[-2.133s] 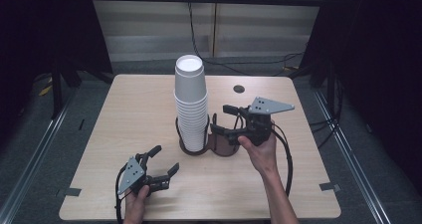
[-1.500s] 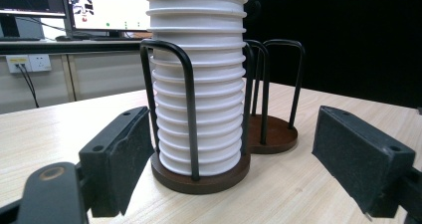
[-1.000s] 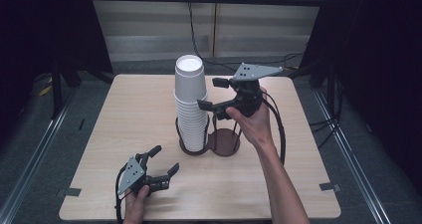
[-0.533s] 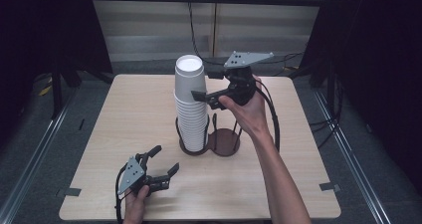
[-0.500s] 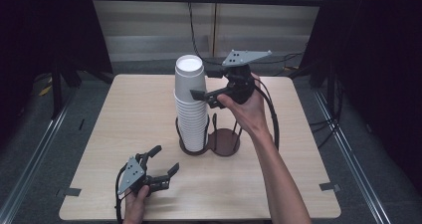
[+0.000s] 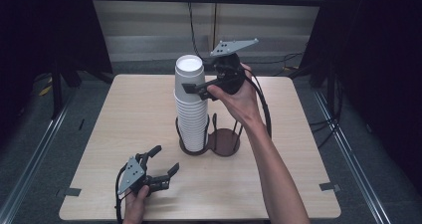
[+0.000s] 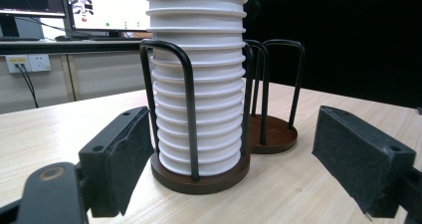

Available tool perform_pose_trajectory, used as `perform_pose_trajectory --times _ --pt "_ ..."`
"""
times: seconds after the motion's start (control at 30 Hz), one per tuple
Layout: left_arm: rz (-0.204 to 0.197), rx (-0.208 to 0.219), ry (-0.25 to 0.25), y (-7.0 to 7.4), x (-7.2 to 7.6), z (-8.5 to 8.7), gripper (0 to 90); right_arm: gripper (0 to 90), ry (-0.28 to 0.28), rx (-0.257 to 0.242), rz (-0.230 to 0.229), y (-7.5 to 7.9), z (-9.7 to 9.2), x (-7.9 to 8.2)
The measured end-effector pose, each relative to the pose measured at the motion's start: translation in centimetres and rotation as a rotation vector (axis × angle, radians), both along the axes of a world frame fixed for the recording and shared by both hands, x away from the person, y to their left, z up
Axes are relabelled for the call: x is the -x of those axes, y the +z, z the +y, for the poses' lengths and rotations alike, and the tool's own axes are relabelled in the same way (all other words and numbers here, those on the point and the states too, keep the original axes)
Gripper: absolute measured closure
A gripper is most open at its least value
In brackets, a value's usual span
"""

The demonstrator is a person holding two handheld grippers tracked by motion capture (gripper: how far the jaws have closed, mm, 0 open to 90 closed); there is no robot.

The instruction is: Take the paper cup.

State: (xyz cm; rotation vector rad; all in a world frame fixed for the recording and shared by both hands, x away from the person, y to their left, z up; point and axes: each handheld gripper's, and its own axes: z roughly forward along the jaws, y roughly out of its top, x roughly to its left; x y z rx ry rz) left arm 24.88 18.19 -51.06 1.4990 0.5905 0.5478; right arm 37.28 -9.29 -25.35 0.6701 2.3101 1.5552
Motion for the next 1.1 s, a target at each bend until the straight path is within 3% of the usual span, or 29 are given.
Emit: perform_pose_trajectory --times 0.33,0.43,1.1 --pt "0.0 0.0 0.0 0.0 0.0 0.0 15.5 13.7 0.005 0.034 0.017 0.6 0.9 -0.8" --pt "0.0 0.0 0.0 0.0 0.0 0.0 15.5 14.7 -0.005 0.054 -0.004 0.6 1.4 -0.8" --pt "0.0 0.0 0.0 0.0 0.0 0.0 15.5 19.1 0.007 0.04 0.017 1.0 1.6 -1.4"
